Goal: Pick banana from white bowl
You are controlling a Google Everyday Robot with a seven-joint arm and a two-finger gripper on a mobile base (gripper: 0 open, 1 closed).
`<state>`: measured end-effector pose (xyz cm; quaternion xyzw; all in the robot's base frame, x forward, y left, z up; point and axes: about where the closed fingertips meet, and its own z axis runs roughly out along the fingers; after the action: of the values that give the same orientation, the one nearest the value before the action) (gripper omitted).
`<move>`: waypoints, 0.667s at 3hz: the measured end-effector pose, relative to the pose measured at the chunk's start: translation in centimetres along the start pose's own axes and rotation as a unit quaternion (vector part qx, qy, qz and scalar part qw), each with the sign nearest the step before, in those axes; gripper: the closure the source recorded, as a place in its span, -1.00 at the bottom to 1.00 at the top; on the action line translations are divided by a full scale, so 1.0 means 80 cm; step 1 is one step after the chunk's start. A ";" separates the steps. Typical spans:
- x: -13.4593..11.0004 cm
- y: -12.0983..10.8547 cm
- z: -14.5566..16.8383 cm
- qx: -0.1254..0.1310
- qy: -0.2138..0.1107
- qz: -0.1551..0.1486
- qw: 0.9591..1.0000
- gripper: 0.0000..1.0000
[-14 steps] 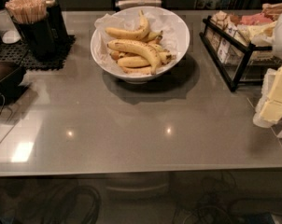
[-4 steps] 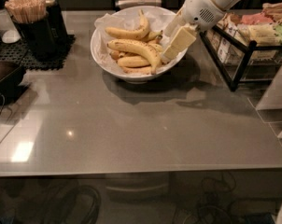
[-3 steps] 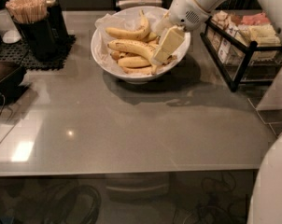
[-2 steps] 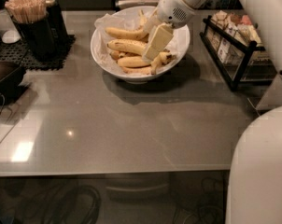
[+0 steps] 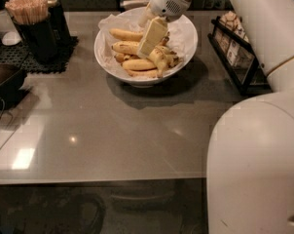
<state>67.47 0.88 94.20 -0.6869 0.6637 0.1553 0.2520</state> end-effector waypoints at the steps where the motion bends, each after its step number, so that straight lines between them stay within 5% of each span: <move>1: 0.020 -0.009 0.016 -0.003 0.004 0.034 0.999 -0.44; 2: 0.043 -0.011 0.027 -0.006 0.004 0.069 0.998 -0.42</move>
Offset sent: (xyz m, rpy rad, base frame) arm 0.0111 -0.0371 -0.0521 0.0076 0.1486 -0.1739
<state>68.84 -0.81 90.68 -0.6414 0.7098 0.1738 0.2335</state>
